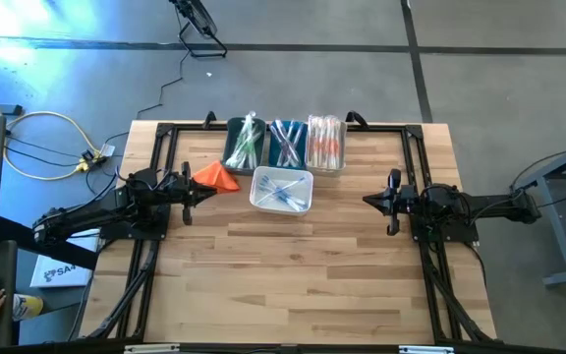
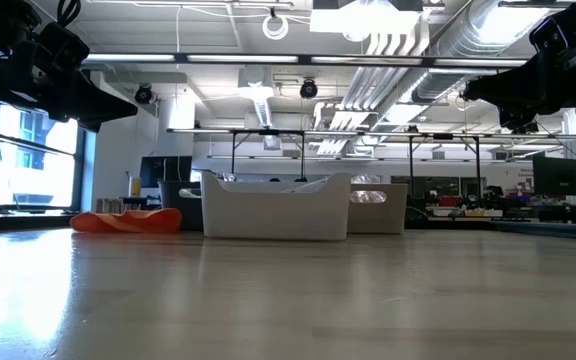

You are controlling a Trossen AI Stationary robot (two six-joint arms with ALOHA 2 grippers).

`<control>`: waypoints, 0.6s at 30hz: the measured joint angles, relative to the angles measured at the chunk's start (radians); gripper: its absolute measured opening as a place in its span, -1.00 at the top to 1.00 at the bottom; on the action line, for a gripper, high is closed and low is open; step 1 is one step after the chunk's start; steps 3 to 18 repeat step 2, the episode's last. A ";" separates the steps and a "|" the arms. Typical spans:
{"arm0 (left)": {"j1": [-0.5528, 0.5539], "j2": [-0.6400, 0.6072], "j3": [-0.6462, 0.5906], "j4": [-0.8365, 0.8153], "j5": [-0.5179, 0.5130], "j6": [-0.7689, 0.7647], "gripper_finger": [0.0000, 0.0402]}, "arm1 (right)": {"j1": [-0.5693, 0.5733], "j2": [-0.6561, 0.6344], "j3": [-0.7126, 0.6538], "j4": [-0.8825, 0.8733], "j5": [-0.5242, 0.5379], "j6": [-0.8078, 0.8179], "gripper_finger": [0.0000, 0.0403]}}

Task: Pick & Place Toothbrushes
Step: Return to Home Position

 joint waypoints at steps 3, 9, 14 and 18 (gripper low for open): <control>0.000 0.000 0.000 0.000 0.000 0.000 0.85 | 0.000 0.000 0.000 0.000 0.000 0.000 0.99; 0.000 0.000 0.000 0.000 0.000 0.000 0.85 | 0.000 0.000 0.000 0.000 0.000 0.000 0.99; 0.000 0.000 0.000 0.000 0.000 0.000 0.85 | 0.000 0.000 0.000 0.000 0.000 0.000 0.99; 0.000 0.000 0.000 0.000 0.000 0.000 0.85 | 0.000 0.000 0.000 0.000 0.000 0.000 0.99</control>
